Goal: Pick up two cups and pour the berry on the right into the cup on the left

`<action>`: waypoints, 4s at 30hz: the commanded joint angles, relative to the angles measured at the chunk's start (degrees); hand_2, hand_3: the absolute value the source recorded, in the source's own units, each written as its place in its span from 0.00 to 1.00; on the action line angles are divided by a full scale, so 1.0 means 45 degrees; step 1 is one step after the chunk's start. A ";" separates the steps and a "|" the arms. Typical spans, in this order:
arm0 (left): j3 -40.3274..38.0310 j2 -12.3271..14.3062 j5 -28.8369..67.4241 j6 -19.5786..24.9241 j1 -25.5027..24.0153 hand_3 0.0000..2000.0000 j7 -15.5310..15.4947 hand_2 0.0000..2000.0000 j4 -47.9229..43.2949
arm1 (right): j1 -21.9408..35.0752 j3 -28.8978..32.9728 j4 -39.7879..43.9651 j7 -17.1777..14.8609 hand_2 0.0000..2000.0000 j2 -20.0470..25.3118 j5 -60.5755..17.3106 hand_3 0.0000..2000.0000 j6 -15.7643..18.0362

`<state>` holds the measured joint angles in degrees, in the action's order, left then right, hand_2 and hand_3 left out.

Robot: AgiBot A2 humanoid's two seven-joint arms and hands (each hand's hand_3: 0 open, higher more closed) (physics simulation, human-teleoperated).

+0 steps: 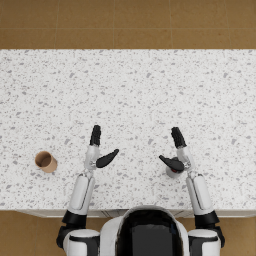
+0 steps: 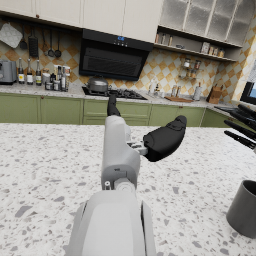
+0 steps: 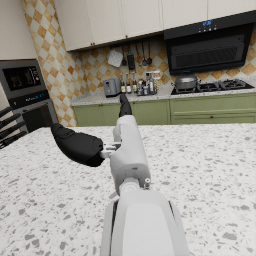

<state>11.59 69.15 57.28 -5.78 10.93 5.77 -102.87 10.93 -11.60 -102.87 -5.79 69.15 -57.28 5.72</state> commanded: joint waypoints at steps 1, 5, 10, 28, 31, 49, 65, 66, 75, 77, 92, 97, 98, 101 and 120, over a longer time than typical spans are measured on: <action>0.0000 0.0000 0.0000 0.0000 0.0000 0.00 0.0000 0.00 0.0000 | 0.0000 0.0000 0.0000 0.0000 0.00 0.0000 0.0000 0.00 0.0000; 0.0000 0.0000 0.0000 0.0000 0.0000 0.00 0.0000 0.00 0.0000 | 0.0000 0.0000 0.0000 0.0000 0.00 0.0000 0.0000 0.00 0.0000; 0.0000 0.0000 0.0000 0.0000 0.0000 0.00 0.0000 0.00 0.0000 | 0.0000 0.0000 0.0000 0.0000 0.00 0.0000 0.0000 0.00 0.0000; -0.5116 0.0187 0.3285 0.1272 -0.4145 0.00 -0.1269 0.00 -0.2553 | -0.3541 0.1680 -0.3130 0.1273 0.00 -0.1078 -0.3285 0.00 -0.1258; -0.7034 0.0633 0.3614 0.1280 -0.4259 0.00 -0.1277 0.00 -0.2278 | -0.4224 0.2145 -0.3568 0.1281 0.00 -0.1166 -0.3616 0.00 -0.1265; -0.9796 0.1363 0.3801 0.1284 -0.4595 0.00 -0.1281 0.00 0.0643 | -0.6156 0.2612 -0.3283 0.1285 0.00 -0.1087 -0.3807 0.00 -0.1270; -0.9340 0.1338 0.3800 0.1284 -0.3942 0.00 -0.1281 0.00 0.3584 | -0.5966 0.1794 -0.0947 0.1285 0.00 -0.0607 -0.3806 0.00 -0.1270; -0.9286 0.1336 0.3800 0.1284 -0.3890 0.00 -0.1281 0.00 0.3762 | -0.5844 0.1680 -0.0696 0.1285 0.00 -0.0540 -0.3805 0.00 -0.1270; -0.8813 0.1438 0.3801 0.1231 -0.3651 0.00 -0.1283 0.00 0.4653 | -0.4783 0.1116 0.1020 0.1287 0.00 0.0078 -0.3805 0.00 -0.1338; -0.8618 0.1379 0.3803 0.1176 -0.3433 0.00 -0.1285 0.00 0.4975 | -0.4649 0.0979 0.1179 0.1291 0.00 0.0172 -0.3805 0.00 -0.1348; -0.8174 0.0954 0.3796 0.1368 -0.1816 0.00 -0.1351 0.00 0.7233 | -0.4704 0.0780 0.1330 0.1287 0.00 0.0494 -0.3802 0.00 -0.1306; -0.8141 0.1057 0.3804 0.1357 -0.2116 0.64 -0.1375 1.00 0.6562 | -0.4771 0.0616 0.1265 0.1299 1.00 0.0585 -0.3804 0.64 -0.0952; -0.8070 0.1072 0.3805 0.1314 -0.2124 0.64 -0.1372 1.00 0.6427 | -0.4805 0.0536 0.1213 0.1324 1.00 0.0595 -0.3805 0.64 -0.0923; -0.7958 0.1095 0.3808 0.1274 -0.2095 0.64 -0.1361 1.00 0.6560 | -0.4671 0.0639 0.1041 0.1351 1.00 0.0719 -0.3806 0.64 -0.0855; -0.0783 0.2568 0.5804 0.1757 -0.3036 0.64 -0.1315 1.00 -0.0255 | -0.1731 0.0447 -0.1327 0.1373 1.00 0.2592 -0.6612 0.64 -0.0095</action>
<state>3.25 80.03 85.21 2.16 -4.57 -0.16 -103.11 0.19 -9.34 -107.96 0.41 79.43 -88.84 5.32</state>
